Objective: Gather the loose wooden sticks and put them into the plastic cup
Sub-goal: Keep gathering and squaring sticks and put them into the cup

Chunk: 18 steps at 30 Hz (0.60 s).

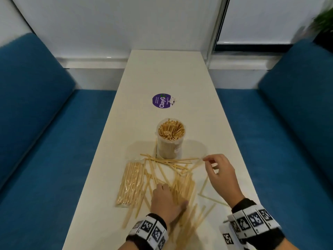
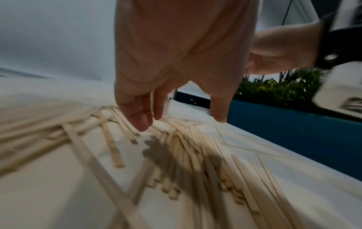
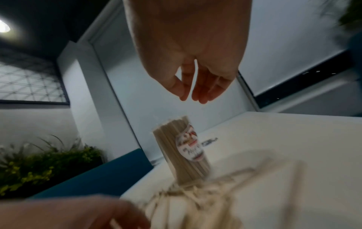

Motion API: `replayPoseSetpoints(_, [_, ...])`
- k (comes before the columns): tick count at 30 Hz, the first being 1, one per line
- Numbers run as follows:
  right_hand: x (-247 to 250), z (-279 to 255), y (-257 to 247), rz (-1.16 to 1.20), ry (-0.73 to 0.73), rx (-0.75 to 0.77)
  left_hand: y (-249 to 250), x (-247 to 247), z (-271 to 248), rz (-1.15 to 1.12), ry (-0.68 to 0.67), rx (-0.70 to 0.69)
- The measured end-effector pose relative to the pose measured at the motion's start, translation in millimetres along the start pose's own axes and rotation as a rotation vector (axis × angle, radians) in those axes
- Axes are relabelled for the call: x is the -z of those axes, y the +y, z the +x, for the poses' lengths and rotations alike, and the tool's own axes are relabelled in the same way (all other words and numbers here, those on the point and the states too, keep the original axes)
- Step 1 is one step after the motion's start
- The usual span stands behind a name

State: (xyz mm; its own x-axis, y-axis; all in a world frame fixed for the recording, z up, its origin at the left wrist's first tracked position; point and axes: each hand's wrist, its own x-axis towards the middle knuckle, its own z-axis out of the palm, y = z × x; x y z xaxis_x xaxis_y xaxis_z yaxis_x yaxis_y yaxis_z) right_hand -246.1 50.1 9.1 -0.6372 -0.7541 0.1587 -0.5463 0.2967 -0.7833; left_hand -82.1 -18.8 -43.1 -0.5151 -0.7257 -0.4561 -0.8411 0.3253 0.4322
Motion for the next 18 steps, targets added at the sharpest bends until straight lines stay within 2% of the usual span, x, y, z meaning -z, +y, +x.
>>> replayPoseSetpoints(3, [9,-35,21,0.004,-0.044,-0.111,11,-12,3,0.129,0.017,0.034])
replayPoseSetpoints(6, [14,-63,34,0.018,-0.051,-0.19,15,-18,6,0.227,0.059,-0.006])
replayPoseSetpoints(8, [15,-76,38,0.029,-0.043,-0.251,16,-23,7,0.178,0.052,-0.045])
replayPoseSetpoints(12, [12,-92,38,0.053,-0.045,-0.323,16,-32,7,0.019,0.014,-0.022])
replayPoseSetpoints(18, [3,-98,32,0.09,-0.097,-0.356,15,-28,0,0.066,-0.063,-0.055])
